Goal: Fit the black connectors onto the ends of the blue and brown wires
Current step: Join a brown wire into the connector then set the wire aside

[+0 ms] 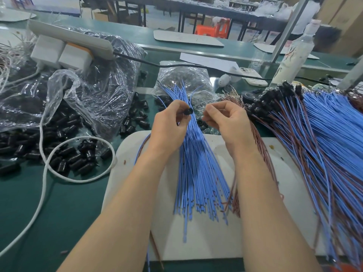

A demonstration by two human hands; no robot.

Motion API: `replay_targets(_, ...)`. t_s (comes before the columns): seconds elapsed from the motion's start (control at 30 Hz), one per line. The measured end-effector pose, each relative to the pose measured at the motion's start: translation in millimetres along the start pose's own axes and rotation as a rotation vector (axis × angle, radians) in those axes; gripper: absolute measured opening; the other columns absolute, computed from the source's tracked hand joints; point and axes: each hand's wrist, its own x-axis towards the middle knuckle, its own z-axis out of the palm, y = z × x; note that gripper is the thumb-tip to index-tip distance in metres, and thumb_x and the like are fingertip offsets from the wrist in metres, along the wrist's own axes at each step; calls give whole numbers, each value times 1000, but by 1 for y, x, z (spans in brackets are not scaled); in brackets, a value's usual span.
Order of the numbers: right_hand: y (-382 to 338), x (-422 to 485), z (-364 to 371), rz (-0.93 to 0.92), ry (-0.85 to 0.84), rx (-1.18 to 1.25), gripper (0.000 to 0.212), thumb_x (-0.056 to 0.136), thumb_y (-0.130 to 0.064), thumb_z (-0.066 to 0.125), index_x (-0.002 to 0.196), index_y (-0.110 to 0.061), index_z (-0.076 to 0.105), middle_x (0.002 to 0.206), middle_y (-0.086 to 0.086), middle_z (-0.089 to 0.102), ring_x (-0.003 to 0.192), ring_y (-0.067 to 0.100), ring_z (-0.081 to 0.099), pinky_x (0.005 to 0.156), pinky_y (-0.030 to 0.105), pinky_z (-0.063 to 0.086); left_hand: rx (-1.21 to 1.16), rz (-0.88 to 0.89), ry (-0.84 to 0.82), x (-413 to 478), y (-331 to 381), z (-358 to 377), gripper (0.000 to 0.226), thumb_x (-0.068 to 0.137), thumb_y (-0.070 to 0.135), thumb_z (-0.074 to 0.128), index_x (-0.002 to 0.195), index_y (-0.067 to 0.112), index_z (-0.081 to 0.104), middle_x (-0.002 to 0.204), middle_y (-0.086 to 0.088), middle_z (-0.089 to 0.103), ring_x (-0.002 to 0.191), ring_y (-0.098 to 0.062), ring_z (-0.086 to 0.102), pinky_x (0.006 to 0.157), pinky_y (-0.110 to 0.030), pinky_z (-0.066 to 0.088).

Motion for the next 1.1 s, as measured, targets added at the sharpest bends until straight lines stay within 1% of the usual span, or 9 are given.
replay_targets(0.27,-1,-1,4,-67,7,-103,2,88,-10,65,86,-11,65,77,6,69,68,12,66,68,23,55,-46,12,-30,-2,1,0,19,88,-2,57,100,12,61,89,10,65,89,-4,63,87,-10,47)
replay_targets(0.37,4,3,-3,-103,162,-317,4,88,-14,64,86,-17,63,78,0,67,73,13,65,75,28,54,-50,0,-25,-2,1,0,18,89,-2,56,101,11,61,89,11,64,88,-1,62,86,-8,45)
replay_targets(0.43,9,5,-10,-93,243,-468,7,86,-13,63,84,-19,61,76,-8,63,72,6,60,77,29,52,-39,-9,-32,-2,1,0,18,90,-1,55,101,11,61,89,10,64,88,-4,62,86,-10,46)
replay_targets(0.53,16,7,-15,-48,245,-585,8,85,-9,61,87,-16,65,81,-4,65,79,11,60,82,30,51,-30,-20,-47,-3,2,0,17,91,-1,54,102,11,61,91,6,65,91,-9,63,89,-15,47)
replay_targets(0.7,18,10,-20,-12,187,-654,21,89,-5,55,101,-13,71,99,1,70,88,9,60,82,17,44,-15,-31,-58,-3,4,-1,18,91,1,54,105,11,61,95,2,66,93,-10,62,89,-16,47)
replay_targets(0.83,11,9,-27,10,259,-711,24,86,-5,53,97,-16,72,96,1,70,90,14,62,80,19,43,-7,-32,-57,-3,3,-1,17,91,1,55,104,12,61,93,4,65,91,-9,62,86,-13,47)
replay_targets(0.93,11,9,-28,118,130,-845,15,84,-15,61,93,-18,73,97,2,71,92,17,61,80,23,44,-15,-41,-57,-2,2,0,17,91,2,56,102,14,60,91,6,64,90,-9,62,85,-11,47)
replay_targets(1.0,12,9,-27,220,27,-944,12,83,-23,66,93,-23,73,106,3,68,102,22,59,90,32,48,-23,-42,-50,-2,2,0,16,91,2,56,101,15,60,91,4,64,90,-10,63,87,-17,48)
replay_targets(1.1,14,10,-25,265,-11,-995,11,85,-26,65,95,-27,71,117,7,61,111,28,54,96,42,47,-24,-42,-46,-2,2,1,16,91,3,56,99,16,59,90,4,64,89,-10,63,86,-17,48)
